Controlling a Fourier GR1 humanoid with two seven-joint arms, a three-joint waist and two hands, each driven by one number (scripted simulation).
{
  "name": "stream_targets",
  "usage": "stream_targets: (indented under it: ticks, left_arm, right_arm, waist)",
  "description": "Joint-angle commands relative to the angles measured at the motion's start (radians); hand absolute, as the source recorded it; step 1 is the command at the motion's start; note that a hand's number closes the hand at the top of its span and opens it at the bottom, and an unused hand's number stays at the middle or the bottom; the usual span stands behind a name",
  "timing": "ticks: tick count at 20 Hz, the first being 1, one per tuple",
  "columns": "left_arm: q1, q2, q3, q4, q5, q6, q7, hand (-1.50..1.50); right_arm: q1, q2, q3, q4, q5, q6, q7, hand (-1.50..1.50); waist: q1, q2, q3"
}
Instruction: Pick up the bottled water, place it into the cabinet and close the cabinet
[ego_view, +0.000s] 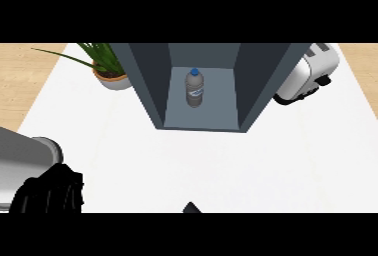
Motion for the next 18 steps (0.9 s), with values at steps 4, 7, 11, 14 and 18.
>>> stream_targets:
  ticks: [4,7,11,14,18]
  left_arm:
    - [0.091,0.041,0.060,0.015,0.032,-0.107,-0.054,1.50]
    - [0.118,0.052,0.060,-0.037,0.017,-0.109,-0.052,1.50]
    - [0.079,0.084,0.131,-0.003,0.077,-0.159,-0.021,1.50]
    - [0.162,0.073,0.129,0.024,0.046,-0.206,-0.083,1.50]
    - [0.137,0.096,0.173,-0.025,0.081,-0.192,-0.017,1.50]
  right_arm:
    - [-0.255,0.180,-0.199,0.311,-0.096,-0.097,0.017,1.50]
    - [-0.334,0.183,-0.297,0.477,-0.206,-0.110,-0.060,1.50]
    - [-0.403,0.186,-0.413,0.678,-0.383,-0.028,-0.170,1.50]
    - [-0.437,0.186,-0.501,0.750,-0.470,0.076,-0.169,1.50]
    - [-0.452,0.148,-0.597,0.982,-0.490,0.213,-0.364,1.50]
  waist:
    - [0.009,0.007,0.001]
    - [0.013,0.010,0.003]
    - [0.011,0.017,0.003]
    - [-0.007,0.008,0.003]
    - [-0.007,0.012,0.004]
